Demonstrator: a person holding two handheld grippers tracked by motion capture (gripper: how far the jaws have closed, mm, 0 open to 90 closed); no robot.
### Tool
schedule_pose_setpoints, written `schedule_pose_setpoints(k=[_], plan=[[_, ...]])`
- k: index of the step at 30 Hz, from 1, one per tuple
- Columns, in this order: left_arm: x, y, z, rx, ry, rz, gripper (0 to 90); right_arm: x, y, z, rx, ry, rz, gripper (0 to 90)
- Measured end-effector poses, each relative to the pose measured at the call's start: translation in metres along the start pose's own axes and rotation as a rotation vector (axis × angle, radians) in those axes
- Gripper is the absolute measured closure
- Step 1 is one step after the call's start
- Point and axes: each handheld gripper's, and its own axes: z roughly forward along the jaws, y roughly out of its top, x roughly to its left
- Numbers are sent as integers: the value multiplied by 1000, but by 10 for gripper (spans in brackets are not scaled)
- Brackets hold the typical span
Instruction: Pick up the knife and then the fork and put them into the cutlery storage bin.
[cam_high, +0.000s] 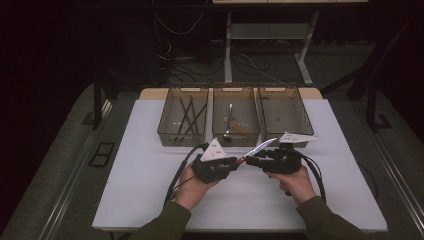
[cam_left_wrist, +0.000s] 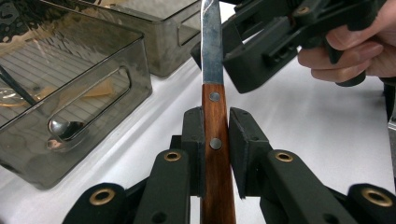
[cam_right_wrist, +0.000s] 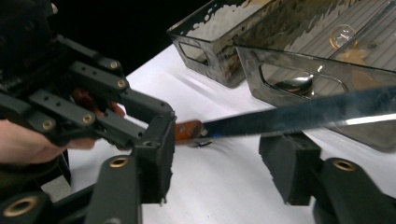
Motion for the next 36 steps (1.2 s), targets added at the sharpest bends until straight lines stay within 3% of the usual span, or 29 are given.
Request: schedule_pose_setpoints(k=[10, 15, 26, 36], plan=[[0, -2, 4, 18, -9, 6, 761, -2, 2, -2, -46, 41, 35, 656], [0, -2, 5, 22, -14, 7, 761, -2, 3, -2, -43, 43, 27, 732], [-2, -3, 11, 50, -17, 25, 760, 3, 6, -3, -57, 100, 18, 874], [1, -5, 12, 45, -46, -2, 747, 10, 6, -1, -51, 90, -25, 895]])
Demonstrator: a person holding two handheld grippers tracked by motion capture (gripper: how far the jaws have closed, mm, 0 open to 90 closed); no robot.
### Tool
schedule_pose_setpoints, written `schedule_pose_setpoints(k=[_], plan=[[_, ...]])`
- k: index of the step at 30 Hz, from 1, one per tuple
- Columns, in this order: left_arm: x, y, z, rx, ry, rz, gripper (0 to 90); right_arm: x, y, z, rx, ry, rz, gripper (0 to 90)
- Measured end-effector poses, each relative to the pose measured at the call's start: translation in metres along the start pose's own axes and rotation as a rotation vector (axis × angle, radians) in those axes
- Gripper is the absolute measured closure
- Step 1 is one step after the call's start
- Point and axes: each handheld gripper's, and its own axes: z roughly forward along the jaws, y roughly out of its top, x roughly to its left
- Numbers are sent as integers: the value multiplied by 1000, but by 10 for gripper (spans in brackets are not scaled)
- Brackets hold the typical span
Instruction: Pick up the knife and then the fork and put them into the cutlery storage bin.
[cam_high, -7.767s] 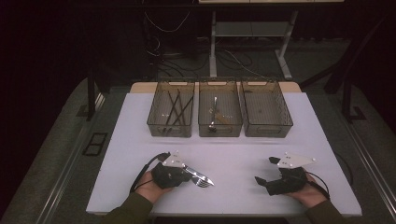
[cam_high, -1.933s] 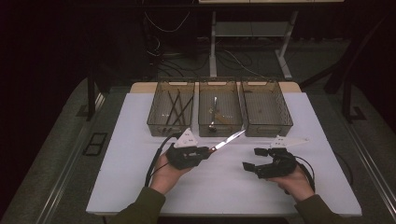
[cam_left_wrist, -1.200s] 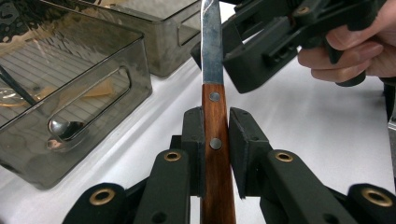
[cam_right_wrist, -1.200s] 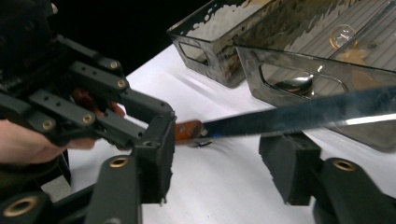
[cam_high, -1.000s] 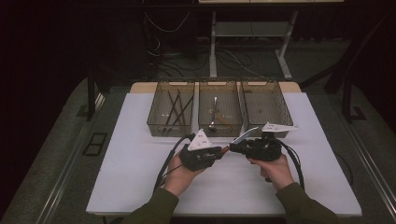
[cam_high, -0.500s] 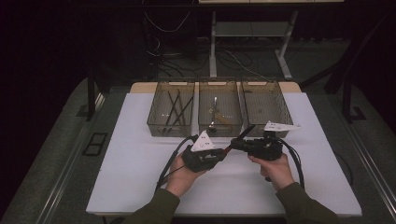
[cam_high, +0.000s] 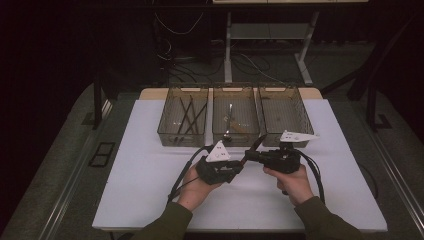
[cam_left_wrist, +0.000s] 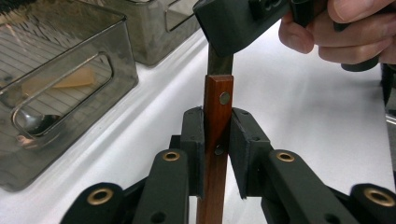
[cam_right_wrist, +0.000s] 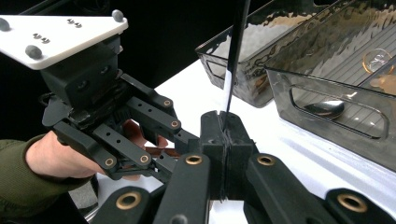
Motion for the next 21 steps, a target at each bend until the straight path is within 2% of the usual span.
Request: schedule_pose_setpoints(k=[6, 11, 16, 18, 19, 21], plan=[[5, -7, -6, 25, -14, -9, 646, -1, 2, -6, -5, -44, -30, 895], [10, -19, -25, 48, -14, 5, 559, -3, 6, -16, 15, -113, -78, 894], [19, -40, -47, 30, -20, -17, 492, -6, 10, -27, 38, -160, -108, 894], [23, -51, -57, 40, -13, -11, 466, -7, 12, -32, 41, -175, -119, 894], [23, -56, -61, 29, -6, -29, 449, -8, 13, -35, 41, -185, -122, 894], [27, -66, -70, 26, -5, -39, 420, -10, 16, -40, 39, -203, -117, 894]])
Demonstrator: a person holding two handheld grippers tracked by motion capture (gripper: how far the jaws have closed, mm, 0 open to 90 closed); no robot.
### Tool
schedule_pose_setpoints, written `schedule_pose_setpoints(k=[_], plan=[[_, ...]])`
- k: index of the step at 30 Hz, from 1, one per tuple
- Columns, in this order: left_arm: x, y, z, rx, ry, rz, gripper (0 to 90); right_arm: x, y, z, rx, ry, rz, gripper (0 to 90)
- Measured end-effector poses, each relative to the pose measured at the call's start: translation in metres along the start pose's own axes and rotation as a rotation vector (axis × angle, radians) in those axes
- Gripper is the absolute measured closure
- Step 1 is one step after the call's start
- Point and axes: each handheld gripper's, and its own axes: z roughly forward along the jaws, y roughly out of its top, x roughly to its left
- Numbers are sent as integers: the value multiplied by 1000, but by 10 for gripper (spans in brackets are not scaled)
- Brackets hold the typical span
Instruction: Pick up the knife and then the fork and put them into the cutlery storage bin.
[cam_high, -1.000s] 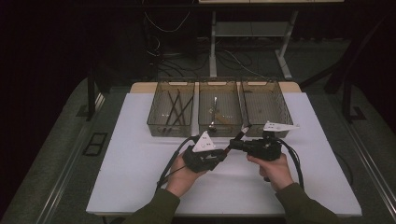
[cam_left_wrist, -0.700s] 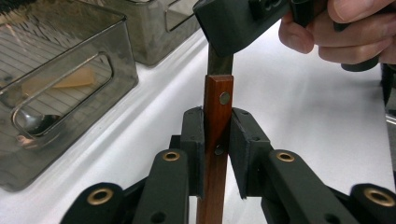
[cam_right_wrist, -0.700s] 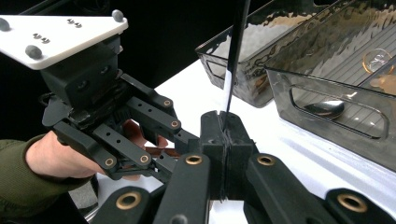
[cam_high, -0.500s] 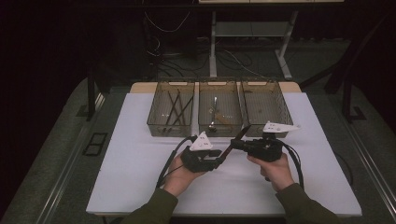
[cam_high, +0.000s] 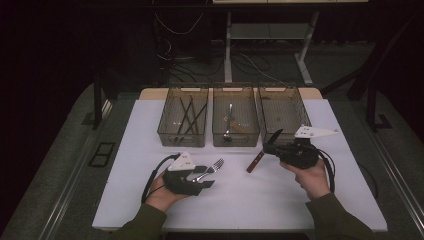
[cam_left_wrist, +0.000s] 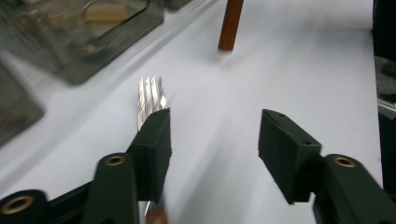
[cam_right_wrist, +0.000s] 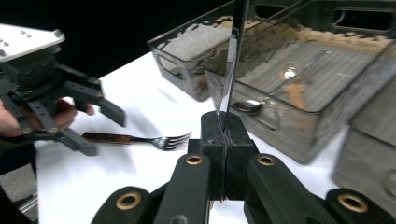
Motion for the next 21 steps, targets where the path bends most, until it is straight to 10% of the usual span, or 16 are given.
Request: schedule_pose_setpoints(k=[21], plan=[[9, -32, -20, -57, 32, -48, 20, -44, 44, -68, -41, -213, 10, 894]])
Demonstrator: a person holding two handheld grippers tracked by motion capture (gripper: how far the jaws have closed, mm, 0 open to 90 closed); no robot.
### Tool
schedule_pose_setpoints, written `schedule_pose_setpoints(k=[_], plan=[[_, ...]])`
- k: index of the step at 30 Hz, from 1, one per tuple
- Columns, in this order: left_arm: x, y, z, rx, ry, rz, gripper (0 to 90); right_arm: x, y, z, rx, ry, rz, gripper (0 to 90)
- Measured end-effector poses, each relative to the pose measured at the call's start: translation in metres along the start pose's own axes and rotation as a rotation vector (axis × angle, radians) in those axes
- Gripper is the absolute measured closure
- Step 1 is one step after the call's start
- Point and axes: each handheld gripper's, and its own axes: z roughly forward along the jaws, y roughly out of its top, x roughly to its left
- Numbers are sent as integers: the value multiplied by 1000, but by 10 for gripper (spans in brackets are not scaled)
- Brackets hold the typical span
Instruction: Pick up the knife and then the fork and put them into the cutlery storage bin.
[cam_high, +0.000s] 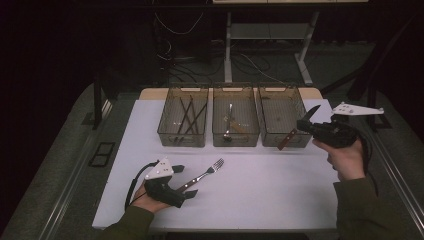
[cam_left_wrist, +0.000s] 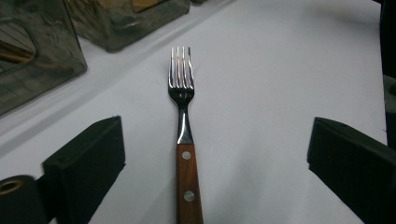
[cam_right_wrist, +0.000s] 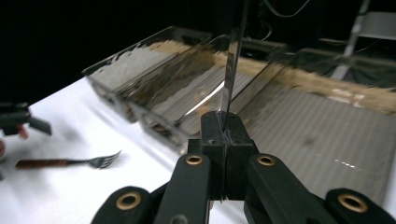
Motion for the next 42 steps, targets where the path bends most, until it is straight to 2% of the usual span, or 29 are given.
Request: schedule_pose_setpoints(k=[3, 9, 14, 17, 23, 29, 33, 35, 42], plan=[[0, 0, 1, 0, 3, -13, 0, -10, 11, -5, -14, -34, -1, 895], [1, 0, 1, 10, 17, -16, 0, -29, 33, -8, -9, -103, -5, 894], [0, 0, 0, 14, 14, -20, 0, -47, 45, 2, 45, -164, -6, 895], [0, 0, 1, 12, 12, -23, 0, -54, 48, 12, 98, -192, -12, 894], [-1, 1, 0, 10, 9, -18, 0, -66, 45, 32, 199, -222, 7, 894], [-1, 1, 0, 12, 6, -18, 0, -73, 37, 50, 346, -250, -24, 895], [-1, 1, 1, 14, 0, -18, 0, -76, 32, 58, 402, -263, -32, 895], [-2, 1, 1, 15, -2, -19, 0, -77, 31, 61, 420, -260, -27, 895], [-2, 1, 1, 17, -6, -21, 0, -82, 30, 67, 403, -254, -12, 893]])
